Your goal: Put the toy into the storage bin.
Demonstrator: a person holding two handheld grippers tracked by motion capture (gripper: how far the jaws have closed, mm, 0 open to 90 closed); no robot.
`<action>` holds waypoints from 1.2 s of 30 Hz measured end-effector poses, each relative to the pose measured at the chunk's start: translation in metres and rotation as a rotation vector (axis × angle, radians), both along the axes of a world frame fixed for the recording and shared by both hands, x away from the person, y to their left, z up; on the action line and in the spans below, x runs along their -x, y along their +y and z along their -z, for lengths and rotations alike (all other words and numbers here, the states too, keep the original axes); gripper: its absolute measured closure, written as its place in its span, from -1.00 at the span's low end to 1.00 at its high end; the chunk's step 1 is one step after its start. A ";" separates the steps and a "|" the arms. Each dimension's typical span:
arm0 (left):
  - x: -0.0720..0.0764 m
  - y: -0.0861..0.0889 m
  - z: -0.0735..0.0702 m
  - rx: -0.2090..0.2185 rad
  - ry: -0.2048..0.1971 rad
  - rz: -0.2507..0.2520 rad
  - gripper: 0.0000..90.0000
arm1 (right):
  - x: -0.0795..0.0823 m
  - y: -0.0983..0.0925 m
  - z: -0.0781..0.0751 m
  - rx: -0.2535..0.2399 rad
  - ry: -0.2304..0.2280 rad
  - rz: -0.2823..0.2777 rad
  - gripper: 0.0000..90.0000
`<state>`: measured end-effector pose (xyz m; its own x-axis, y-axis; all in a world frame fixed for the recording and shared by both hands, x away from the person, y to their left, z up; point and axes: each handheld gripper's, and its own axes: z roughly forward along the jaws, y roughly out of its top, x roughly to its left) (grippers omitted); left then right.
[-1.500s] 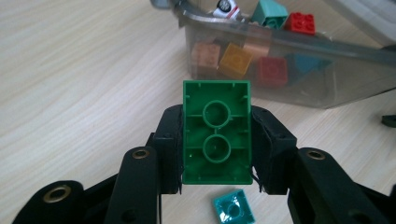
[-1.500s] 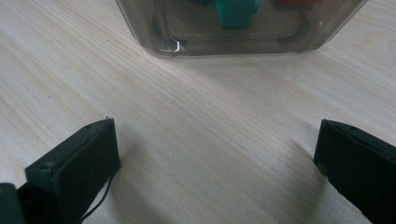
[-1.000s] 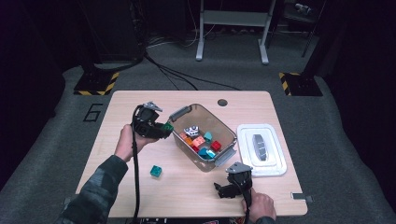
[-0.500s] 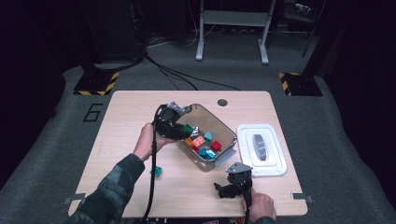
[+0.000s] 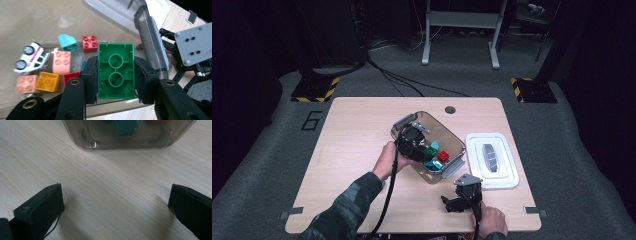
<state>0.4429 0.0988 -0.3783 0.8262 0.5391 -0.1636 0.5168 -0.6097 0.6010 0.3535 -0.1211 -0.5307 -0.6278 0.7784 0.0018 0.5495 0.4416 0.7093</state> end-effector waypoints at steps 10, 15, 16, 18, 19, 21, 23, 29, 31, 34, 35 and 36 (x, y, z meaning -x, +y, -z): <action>0.004 -0.007 0.008 -0.002 0.034 0.018 0.24 | 0.001 0.000 0.000 -0.001 0.006 0.005 -1.00; 0.008 0.004 0.002 0.022 0.019 0.018 -0.06 | 0.001 0.000 0.000 -0.001 0.006 0.003 -1.00; 0.009 0.008 0.001 0.017 0.011 0.013 -0.13 | 0.001 0.000 0.000 -0.001 0.007 0.003 -1.00; 0.012 0.018 -0.003 0.024 -0.005 -0.001 -0.25 | 0.000 0.000 0.000 0.000 0.002 -0.001 -1.00; 0.014 0.024 -0.004 0.019 -0.018 -0.014 -0.33 | 0.000 0.000 0.000 0.000 0.002 -0.001 -1.00; 0.017 0.039 -0.007 0.017 -0.047 -0.048 -0.51 | 0.000 0.000 0.000 0.000 0.002 -0.001 -1.00; 0.020 0.051 -0.008 0.024 -0.063 -0.076 -0.58 | 0.000 0.000 0.000 0.000 0.002 -0.001 -1.00; 0.026 0.095 -0.006 0.022 -0.092 -0.162 -0.66 | 0.000 0.000 0.000 0.000 0.002 -0.001 -1.00; 0.028 0.107 -0.002 0.022 -0.095 -0.187 -0.66 | 0.000 0.000 0.000 0.000 0.002 -0.001 -1.00; 0.031 0.128 0.008 0.008 -0.082 -0.231 -0.65 | 0.000 0.000 0.000 0.000 0.003 -0.001 -1.00; 0.030 0.134 0.013 -0.003 -0.075 -0.242 -0.65 | 0.000 0.000 0.000 0.000 0.002 -0.001 -1.00; 0.031 0.138 0.018 -0.014 -0.071 -0.258 -0.66 | 0.000 0.000 0.000 0.000 0.002 -0.001 -1.00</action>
<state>0.4121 0.2371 -0.3965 0.6701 0.7353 -0.1011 0.6129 -0.4714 0.6341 0.3534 -0.1211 -0.5307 -0.6284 0.7778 0.0034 0.5507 0.4418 0.7082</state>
